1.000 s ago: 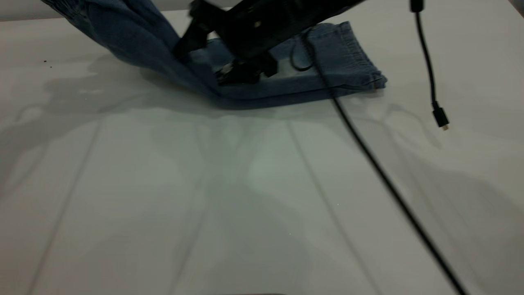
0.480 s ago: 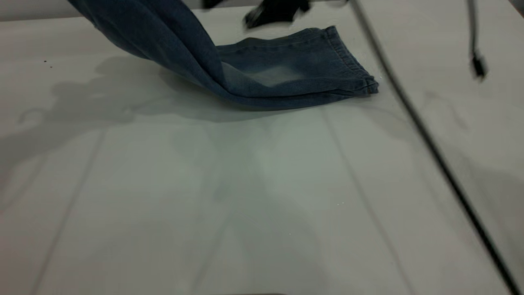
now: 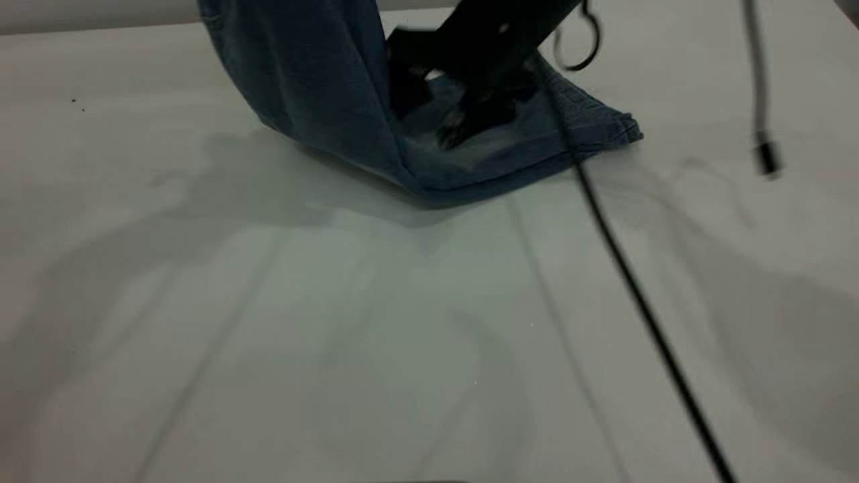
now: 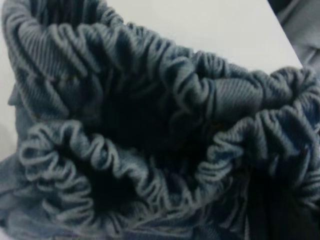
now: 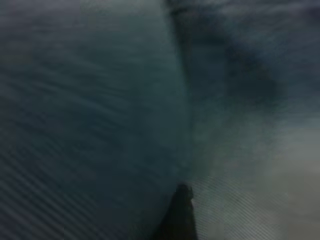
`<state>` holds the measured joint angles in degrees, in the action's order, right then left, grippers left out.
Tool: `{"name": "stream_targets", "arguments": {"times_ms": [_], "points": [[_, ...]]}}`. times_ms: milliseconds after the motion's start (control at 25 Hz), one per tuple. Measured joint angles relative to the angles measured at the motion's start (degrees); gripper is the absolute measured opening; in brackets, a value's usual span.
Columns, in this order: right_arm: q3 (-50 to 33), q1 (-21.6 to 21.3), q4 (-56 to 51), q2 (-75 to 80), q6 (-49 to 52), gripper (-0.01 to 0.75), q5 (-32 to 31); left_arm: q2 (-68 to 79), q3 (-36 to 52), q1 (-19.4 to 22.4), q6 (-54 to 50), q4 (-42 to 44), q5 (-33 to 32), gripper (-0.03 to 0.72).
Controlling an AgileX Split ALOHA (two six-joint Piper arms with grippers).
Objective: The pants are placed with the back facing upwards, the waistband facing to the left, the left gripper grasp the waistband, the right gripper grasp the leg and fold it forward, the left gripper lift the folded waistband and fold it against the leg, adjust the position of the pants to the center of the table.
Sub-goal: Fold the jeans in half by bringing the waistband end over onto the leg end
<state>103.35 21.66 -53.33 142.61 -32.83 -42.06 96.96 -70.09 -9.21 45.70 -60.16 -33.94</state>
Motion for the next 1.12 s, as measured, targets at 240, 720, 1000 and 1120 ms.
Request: {"name": "stream_targets", "arguments": {"times_ms": [240,720,1000,1120], "points": [[0.0,-2.7,4.3,-4.6,0.1,0.58,-0.3,0.0,0.0,-5.1,0.1,0.0,4.6,0.063],[0.0,-15.7,6.1,-20.3,0.0,0.567,-4.5,9.5,0.0,-15.4,0.2,-1.4,14.9,0.062],[0.0,-15.7,6.1,-21.9,-0.6,0.567,-7.5,23.0,-7.0,-18.8,1.4,-1.7,19.1,0.062],[0.0,-15.7,6.2,-21.9,-0.7,0.567,-8.3,28.8,-12.5,-19.4,1.8,-1.9,18.3,0.062]]}}
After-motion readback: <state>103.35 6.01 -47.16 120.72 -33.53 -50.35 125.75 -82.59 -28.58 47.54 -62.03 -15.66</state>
